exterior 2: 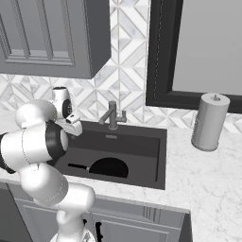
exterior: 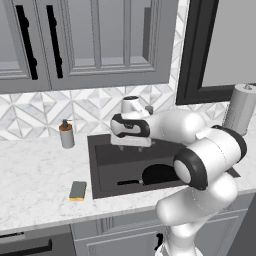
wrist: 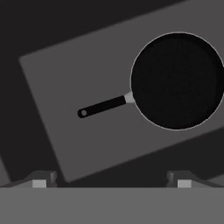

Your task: Pick the pan and sponge and place them into the sink. Then turn on the water.

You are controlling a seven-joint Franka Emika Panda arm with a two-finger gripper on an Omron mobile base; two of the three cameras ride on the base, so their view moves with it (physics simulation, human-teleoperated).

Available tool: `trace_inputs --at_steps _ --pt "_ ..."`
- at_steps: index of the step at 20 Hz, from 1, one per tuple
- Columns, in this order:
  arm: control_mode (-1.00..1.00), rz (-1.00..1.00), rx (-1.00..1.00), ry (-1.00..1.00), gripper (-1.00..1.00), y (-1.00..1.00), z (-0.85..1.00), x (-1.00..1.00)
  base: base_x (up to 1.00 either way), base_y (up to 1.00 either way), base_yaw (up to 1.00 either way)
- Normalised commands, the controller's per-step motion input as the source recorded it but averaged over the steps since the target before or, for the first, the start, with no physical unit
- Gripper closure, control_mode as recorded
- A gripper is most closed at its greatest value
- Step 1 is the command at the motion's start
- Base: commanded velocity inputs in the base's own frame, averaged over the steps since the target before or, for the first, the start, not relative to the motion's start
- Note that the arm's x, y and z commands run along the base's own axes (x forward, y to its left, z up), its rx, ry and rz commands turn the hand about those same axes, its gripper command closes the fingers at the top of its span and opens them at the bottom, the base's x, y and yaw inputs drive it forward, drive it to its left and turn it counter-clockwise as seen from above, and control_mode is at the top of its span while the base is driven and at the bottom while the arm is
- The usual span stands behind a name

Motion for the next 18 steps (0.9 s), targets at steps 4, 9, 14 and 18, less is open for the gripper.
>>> trace_inputs --at_steps 4,9,14,18 --pt "-1.0 0.0 0.0 0.0 -1.0 0.02 0.0 0.0 0.0 0.0 0.0" --pt "-1.0 0.0 0.0 -0.06 -1.0 0.25 0.0 -0.1 0.0 0.0 0.0" --pt "-1.0 0.0 0.0 0.0 -1.0 0.41 0.0 -0.28 0.0 0.0 0.0" --pt "-1.0 0.0 0.0 0.0 -1.0 0.47 0.0 -0.38 0.0 0.0 0.0"
